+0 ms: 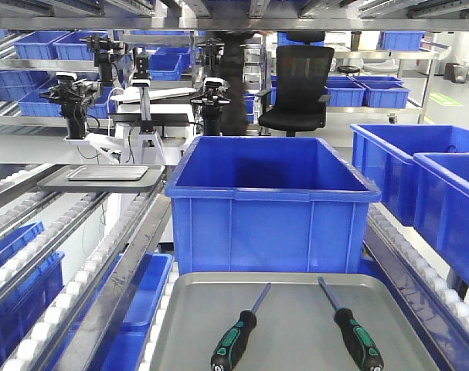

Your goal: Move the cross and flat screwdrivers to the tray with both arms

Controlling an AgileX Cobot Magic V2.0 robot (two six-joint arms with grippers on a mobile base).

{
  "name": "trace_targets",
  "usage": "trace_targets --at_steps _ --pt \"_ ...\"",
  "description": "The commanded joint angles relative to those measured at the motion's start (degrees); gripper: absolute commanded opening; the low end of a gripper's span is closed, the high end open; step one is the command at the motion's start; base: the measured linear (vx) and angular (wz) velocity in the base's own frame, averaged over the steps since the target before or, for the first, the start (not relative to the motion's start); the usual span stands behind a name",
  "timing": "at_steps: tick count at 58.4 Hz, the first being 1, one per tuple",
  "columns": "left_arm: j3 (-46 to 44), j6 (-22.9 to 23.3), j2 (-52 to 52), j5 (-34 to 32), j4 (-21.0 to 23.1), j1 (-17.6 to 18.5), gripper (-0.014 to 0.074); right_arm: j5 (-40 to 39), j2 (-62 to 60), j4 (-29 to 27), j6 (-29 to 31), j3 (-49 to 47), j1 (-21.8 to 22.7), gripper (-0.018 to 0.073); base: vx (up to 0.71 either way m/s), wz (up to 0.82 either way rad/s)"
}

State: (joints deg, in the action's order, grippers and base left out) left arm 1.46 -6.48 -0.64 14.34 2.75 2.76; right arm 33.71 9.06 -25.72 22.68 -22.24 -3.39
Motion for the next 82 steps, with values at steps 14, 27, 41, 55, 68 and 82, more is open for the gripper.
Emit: trace_targets --at_steps 14,27,41,55,68,82 --pt "-1.36 0.33 -0.75 -4.1 0.16 0.14 0.0003 -4.2 0.66 -0.92 0.09 -1.57 0.12 -0.0008 0.0 0.0" --pt "-1.36 0.33 -0.75 -4.1 0.16 0.14 0.0003 -4.46 0.66 -0.82 0.09 -1.57 0.12 -0.0008 0.0 0.0" --pt "-1.36 0.33 -0.75 -4.1 0.16 0.14 0.0003 -6.18 0.66 3.71 0.24 -1.57 0.12 -0.0008 0.0 0.0" --pt "-1.36 0.33 -0.75 -4.1 0.16 0.14 0.0003 -9.37 -0.79 20.41 0.24 3.86 0.12 -0.0008 0.0 0.0" --pt "-1.36 0.33 -0.75 -4.1 0.16 0.14 0.0003 -21.04 -7.43 21.51 -16.77 15.14 0.12 -0.0008 0.0 0.0" --pt "-1.36 0.33 -0.75 -4.1 0.16 0.14 0.0003 -27.65 -9.99 31.28 -34.32 24.4 0.12 -0.0008 0.0 0.0"
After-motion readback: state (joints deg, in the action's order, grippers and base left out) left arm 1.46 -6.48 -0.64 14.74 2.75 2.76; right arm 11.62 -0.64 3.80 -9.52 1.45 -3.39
